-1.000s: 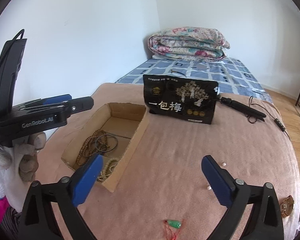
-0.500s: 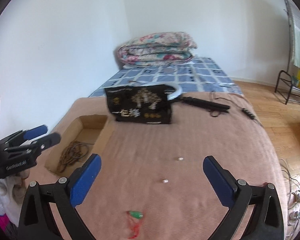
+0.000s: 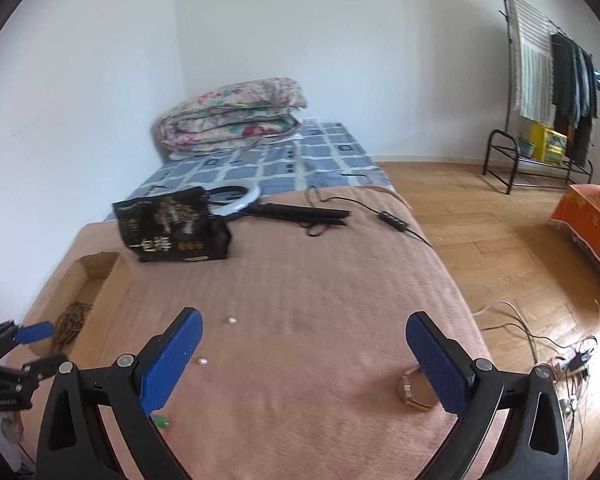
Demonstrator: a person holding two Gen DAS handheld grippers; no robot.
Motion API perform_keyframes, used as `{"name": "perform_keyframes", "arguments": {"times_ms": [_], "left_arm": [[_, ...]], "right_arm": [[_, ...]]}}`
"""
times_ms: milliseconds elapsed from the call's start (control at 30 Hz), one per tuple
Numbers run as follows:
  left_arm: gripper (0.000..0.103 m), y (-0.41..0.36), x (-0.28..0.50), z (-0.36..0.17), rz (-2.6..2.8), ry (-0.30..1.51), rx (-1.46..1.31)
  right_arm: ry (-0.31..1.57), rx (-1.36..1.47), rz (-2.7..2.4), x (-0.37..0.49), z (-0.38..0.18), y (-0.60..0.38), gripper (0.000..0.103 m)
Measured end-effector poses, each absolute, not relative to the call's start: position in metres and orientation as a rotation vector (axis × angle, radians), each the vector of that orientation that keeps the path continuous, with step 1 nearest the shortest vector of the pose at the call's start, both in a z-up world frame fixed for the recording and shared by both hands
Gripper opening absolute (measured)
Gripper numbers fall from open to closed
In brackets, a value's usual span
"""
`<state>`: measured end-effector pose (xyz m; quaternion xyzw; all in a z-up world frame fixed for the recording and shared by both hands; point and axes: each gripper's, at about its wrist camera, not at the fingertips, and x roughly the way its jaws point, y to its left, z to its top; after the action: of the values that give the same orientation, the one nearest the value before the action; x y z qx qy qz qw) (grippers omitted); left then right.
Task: Organize jewelry
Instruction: 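Move left gripper toward the green jade pendant while right gripper approaches the gold watch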
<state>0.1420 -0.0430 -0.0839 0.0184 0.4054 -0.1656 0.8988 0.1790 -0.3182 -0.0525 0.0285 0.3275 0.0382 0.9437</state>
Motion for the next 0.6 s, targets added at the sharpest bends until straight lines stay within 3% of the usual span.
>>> {"name": "perform_keyframes", "arguments": {"times_ms": [233,333,600], "left_arm": [[0.073,-0.06,0.136,-0.114,-0.396,0.921,0.013],[0.064,-0.068,0.133,-0.129,-0.406,0.955,0.024],[0.064,-0.079,0.134,-0.167,-0.392,1.045,-0.003]], "right_arm": [[0.73,0.055,-0.014,0.185,-0.072,-0.367,0.103],[0.785,0.082,-0.027,0.189,-0.088,-0.388,0.103],[0.902,0.095,-0.093,0.198,-0.129,-0.421,0.103]]}}
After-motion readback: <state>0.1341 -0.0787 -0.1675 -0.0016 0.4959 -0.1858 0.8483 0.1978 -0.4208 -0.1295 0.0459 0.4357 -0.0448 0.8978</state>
